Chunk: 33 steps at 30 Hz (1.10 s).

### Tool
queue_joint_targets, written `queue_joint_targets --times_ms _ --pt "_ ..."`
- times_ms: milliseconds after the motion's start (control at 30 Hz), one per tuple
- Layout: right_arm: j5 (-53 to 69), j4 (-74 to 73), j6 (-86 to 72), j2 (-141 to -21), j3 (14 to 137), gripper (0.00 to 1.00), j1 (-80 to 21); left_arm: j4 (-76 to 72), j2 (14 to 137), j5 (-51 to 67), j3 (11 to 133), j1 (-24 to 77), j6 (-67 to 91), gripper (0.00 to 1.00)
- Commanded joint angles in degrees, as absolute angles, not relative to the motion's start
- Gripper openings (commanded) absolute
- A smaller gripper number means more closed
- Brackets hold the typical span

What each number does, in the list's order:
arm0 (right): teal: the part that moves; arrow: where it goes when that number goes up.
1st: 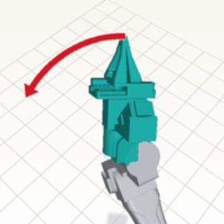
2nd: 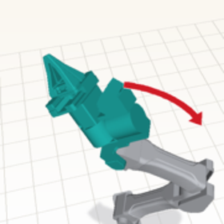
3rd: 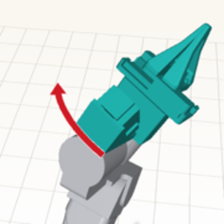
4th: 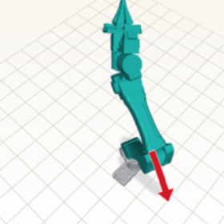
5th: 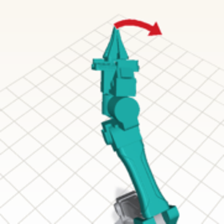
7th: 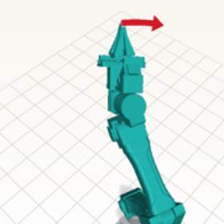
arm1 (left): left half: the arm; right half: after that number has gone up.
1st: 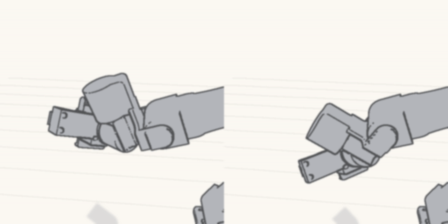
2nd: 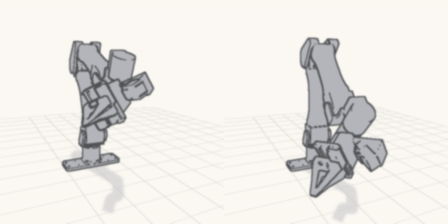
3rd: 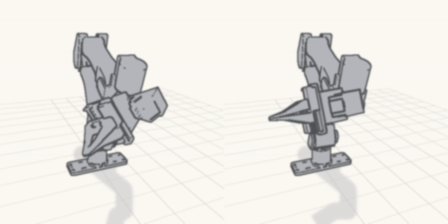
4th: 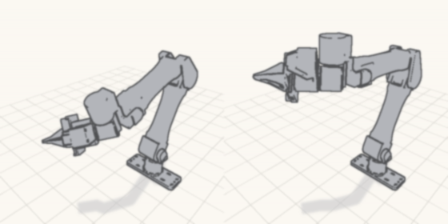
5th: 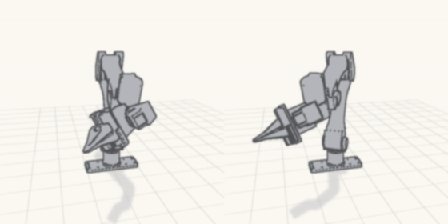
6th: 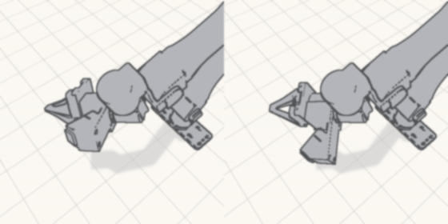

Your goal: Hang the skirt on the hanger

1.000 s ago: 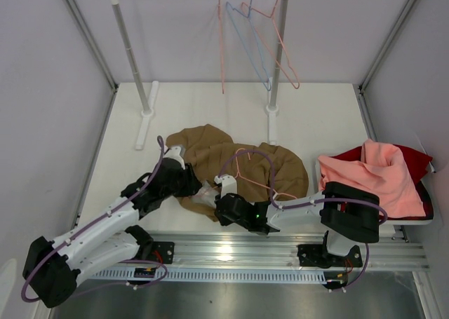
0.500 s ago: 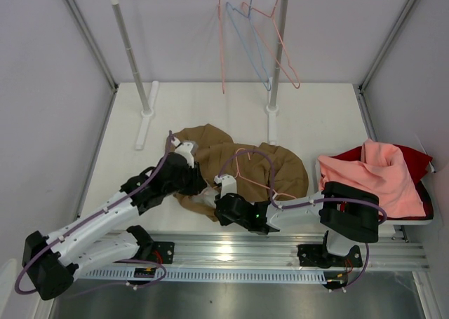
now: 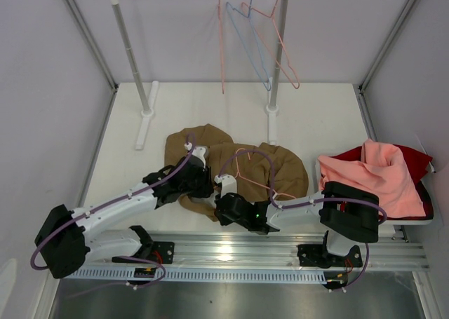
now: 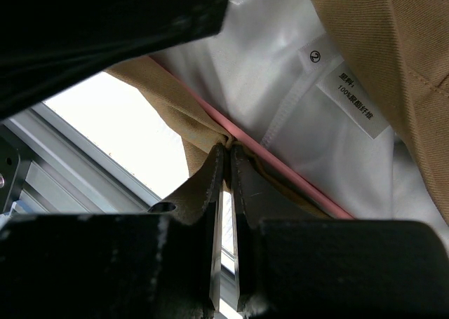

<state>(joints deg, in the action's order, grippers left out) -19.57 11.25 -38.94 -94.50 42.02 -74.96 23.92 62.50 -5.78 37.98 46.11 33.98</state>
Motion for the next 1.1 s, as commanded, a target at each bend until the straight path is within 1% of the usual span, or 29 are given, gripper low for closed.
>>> queue_joint_targets --times_ms 0,233,600,733,833,900,1067 --pt "-19.95 8.35 -38.94 -95.45 41.84 0.06 -74.53 19.6 64.95 -10.1 37.88 46.32 34.89 0.45" --pt "-20.04 8.26 -39.11 -94.92 41.57 0.06 -74.44 20.3 67.41 -15.55 38.58 46.23 34.81 0.46" --pt "-20.13 8.44 -39.29 -94.92 41.04 0.05 -74.44 20.65 68.73 -17.49 37.18 45.62 34.36 0.44" --pt "-20.3 8.26 -39.55 -94.75 40.7 0.05 -74.44 21.36 68.29 -19.51 36.56 45.53 34.37 0.42" --pt "-20.57 8.09 -39.73 -94.57 40.52 0.05 -74.44 21.8 67.76 -20.47 35.95 45.35 34.36 0.38" --pt "-20.65 8.0 -39.81 -94.4 40.43 0.05 -74.44 22.15 68.03 -21.0 35.77 45.35 34.19 0.32" --pt "-20.92 7.91 -39.99 -94.22 40.25 0.05 -74.44 22.15 67.59 -21.01 34.89 45.35 34.54 0.31"
